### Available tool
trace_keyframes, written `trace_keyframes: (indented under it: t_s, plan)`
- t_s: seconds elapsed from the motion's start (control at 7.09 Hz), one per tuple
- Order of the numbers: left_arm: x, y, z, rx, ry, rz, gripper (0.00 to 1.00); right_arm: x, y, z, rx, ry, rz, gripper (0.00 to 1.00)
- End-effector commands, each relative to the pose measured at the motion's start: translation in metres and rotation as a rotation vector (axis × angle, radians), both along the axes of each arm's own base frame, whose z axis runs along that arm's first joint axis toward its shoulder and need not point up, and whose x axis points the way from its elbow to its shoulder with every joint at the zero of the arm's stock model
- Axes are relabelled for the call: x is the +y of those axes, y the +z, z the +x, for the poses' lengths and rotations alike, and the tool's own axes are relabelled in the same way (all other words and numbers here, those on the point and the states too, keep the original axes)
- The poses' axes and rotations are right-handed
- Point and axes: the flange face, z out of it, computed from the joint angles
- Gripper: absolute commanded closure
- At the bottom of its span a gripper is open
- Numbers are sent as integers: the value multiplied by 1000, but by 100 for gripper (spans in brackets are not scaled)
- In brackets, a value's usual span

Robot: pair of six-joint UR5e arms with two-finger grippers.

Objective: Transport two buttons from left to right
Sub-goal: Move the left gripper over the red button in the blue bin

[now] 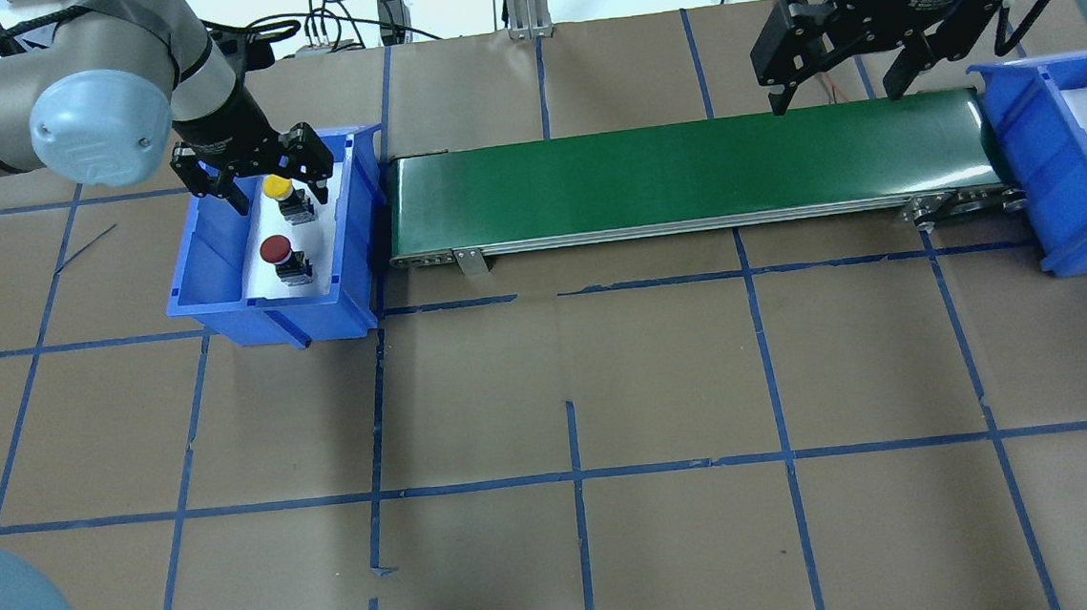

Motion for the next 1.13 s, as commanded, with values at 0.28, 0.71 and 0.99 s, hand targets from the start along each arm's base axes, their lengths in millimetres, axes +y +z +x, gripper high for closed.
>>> trace_keyframes:
  t_s: [0.28, 0.71, 0.99]
  plan:
    - [-6, -25, 33, 6, -11, 23, 0, 0, 0, 0, -1, 2, -1, 0]
    - [-5, -49, 34, 5, -17, 17, 0, 1, 0, 0, -1, 2, -1, 0]
    - [-10, -65, 35, 5, -15, 15, 0, 1, -1, 0, -1, 3, 0, 0]
